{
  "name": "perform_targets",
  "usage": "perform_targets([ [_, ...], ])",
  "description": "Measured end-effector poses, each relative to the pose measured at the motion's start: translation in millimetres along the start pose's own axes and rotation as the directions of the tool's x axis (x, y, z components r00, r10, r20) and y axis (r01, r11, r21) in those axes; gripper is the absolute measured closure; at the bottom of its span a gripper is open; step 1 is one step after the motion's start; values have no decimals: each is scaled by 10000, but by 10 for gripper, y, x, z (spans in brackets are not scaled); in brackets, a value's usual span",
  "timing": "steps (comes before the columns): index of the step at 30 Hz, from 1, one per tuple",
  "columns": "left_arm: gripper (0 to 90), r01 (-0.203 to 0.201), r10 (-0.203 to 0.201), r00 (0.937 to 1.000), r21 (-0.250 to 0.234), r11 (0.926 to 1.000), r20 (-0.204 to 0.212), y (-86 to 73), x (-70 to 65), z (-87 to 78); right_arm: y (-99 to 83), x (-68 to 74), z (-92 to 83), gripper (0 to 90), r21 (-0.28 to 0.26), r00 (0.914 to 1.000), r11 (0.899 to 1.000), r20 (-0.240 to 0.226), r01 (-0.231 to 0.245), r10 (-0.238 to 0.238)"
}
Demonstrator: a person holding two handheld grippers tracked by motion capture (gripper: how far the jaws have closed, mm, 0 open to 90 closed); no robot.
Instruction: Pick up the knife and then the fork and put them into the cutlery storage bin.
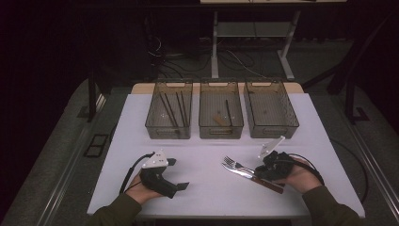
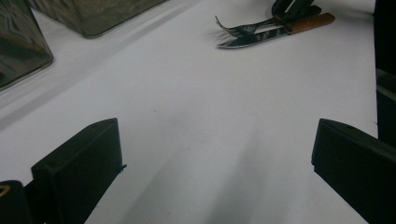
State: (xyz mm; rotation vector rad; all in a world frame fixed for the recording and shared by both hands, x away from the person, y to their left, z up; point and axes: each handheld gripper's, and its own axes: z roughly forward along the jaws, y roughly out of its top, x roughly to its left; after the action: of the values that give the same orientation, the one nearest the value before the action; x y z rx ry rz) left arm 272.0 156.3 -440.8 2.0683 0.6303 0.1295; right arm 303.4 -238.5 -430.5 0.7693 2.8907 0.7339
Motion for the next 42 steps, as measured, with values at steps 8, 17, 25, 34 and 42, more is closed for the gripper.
perform_targets([
  [8, 7, 3, -3, 10000, 17, 10000, -14, 0, 0, 3, 178, 0, 27, 756, 1312, 9975, 9891, 120, 674, -695],
  [17, 7, -7, 7, 10000, 12, 10000, -6, 0, 3, 3, 462, 7, 118, 757, 3385, 9950, 9363, 11, 935, -998],
  [25, 8, -1, 1, 10000, 2, 10000, -5, 1, 1, 2, 607, 18, 189, 771, 4445, 9947, 8912, 52, 900, -1031],
  [34, 7, -9, 9, 10000, -11, 10000, 15, 2, 2, 3, 473, -46, 5, 771, 3102, 9975, 9492, 287, 524, -644],
  [42, 7, -22, 22, 10000, -55, 10000, 24, 3, -2, -5, 322, -142, -109, 771, 1822, 9993, 9830, 332, -241, 183],
])
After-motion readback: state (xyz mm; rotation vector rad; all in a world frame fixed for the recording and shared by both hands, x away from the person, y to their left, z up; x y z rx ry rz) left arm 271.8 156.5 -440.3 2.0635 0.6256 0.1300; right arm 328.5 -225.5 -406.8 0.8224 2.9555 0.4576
